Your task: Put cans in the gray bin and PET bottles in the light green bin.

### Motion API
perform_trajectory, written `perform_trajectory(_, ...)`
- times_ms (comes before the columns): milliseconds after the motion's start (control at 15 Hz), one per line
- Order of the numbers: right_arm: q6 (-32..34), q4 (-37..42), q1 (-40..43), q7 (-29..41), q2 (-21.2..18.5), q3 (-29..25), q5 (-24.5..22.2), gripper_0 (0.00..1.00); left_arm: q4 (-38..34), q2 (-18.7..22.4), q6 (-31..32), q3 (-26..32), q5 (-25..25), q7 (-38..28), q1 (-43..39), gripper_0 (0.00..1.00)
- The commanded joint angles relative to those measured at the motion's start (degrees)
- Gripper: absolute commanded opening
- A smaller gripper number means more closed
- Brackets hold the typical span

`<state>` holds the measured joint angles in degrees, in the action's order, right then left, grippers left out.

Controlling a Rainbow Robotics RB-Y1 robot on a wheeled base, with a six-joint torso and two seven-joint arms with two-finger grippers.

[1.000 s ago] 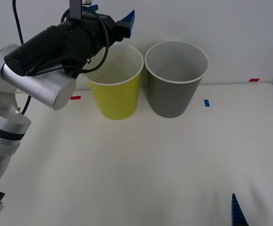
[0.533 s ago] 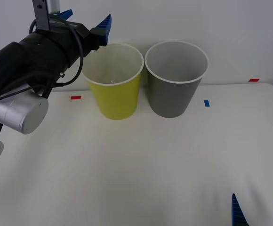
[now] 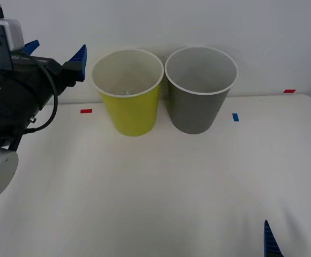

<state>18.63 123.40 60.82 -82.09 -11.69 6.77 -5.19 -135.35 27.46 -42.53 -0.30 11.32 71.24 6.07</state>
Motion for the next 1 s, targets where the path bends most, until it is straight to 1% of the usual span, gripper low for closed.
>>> perform_trajectory(67, 0.0, 0.0, 0.0, 0.0, 0.0, 0.0, 0.0, 1.0, -4.49, -1.18, 0.17, 2.5, -0.07, 0.31, -8.18, 1.0)
perform_trajectory(200, 0.0, 0.0, 0.0, 0.0, 0.0, 0.0, 0.0, 1.0, -5.72, -2.41, 1.13, 4.43, 0.11, 0.57, -12.31, 1.0)
perform_trajectory(400, 0.0, 0.0, 0.0, 0.0, 0.0, 0.0, 0.0, 1.0, -5.72, -3.38, 8.6, 4.52, 0.11, 0.92, -20.14, 1.0)
perform_trajectory(467, 0.0, 0.0, 0.0, 0.0, 0.0, 0.0, 0.0, 1.0, -5.89, -3.29, 9.66, 4.87, 0.28, 0.83, -21.89, 1.0)
perform_trajectory(600, 0.0, 0.0, 0.0, 0.0, 0.0, 0.0, 0.0, 1.0, -6.16, -3.29, 10.54, 6.54, 3.71, 0.92, -23.3, 1.0)
perform_trajectory(667, 0.0, 0.0, 0.0, 0.0, 0.0, 0.0, 0.0, 1.0, -5.72, -3.2, 12.3, 6.81, 4.94, 1.19, -24.71, 1.0)
perform_trajectory(867, 0.0, 0.0, 0.0, 0.0, 0.0, 0.0, 0.0, 1.0, -2.73, -3.02, 24.95, 5.84, 4.94, 2.33, -31.21, 1.0)
perform_trajectory(1000, 0.0, 0.0, 0.0, 0.0, 0.0, 0.0, 0.0, 1.0, 0.35, -2.94, 34.71, 4.61, 3.89, 3.03, -35.87, 1.0)
